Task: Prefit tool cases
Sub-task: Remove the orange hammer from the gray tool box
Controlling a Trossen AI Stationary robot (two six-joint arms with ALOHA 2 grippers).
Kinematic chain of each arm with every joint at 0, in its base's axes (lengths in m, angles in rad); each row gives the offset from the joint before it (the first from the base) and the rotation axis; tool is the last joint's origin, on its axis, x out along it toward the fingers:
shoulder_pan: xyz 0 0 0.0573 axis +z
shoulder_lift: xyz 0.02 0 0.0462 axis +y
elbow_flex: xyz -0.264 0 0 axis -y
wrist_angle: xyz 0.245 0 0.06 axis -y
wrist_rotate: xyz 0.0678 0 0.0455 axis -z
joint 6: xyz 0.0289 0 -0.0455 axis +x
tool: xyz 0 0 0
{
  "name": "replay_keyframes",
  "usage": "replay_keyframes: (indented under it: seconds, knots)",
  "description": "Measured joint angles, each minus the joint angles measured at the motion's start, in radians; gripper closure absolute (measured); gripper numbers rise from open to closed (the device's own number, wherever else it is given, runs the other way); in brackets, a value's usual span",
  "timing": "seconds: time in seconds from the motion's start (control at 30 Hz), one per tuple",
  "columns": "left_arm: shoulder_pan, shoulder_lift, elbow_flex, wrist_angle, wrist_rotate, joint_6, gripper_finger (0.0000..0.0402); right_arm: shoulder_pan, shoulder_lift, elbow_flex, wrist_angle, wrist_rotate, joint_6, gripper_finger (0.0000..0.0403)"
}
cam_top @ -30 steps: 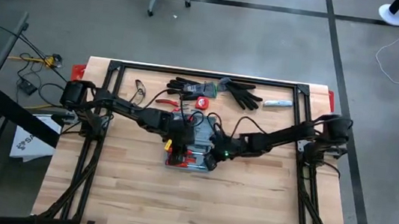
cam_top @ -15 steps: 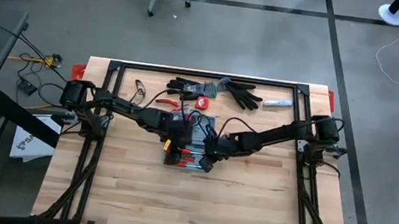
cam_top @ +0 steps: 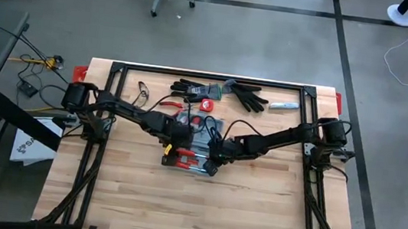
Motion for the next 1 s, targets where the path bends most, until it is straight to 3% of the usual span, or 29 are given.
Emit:
replay_keyframes:
  seconds: [0.27, 0.47, 0.7, 1.0]
  knots:
    - [-0.038, 0.11, 0.012, 0.052, -0.043, 0.002, 0.0281, 0.001, 0.001, -0.003, -0.007, -0.005, 0.014, 0.0403]
    - [-0.078, 0.123, 0.01, 0.078, -0.127, -0.047, 0.0331, 0.001, -0.003, -0.003, -0.008, 0.004, 0.032, 0.0403]
    - [-0.089, 0.114, 0.019, 0.094, -0.057, -0.152, 0.0332, 0.001, -0.096, -0.01, -0.034, 0.087, 0.041, 0.0403]
    - [-0.07, -0.006, 0.064, 0.078, -0.044, -0.208, 0.0345, 0.001, -0.31, -0.006, -0.096, 0.218, 0.035, 0.0403]
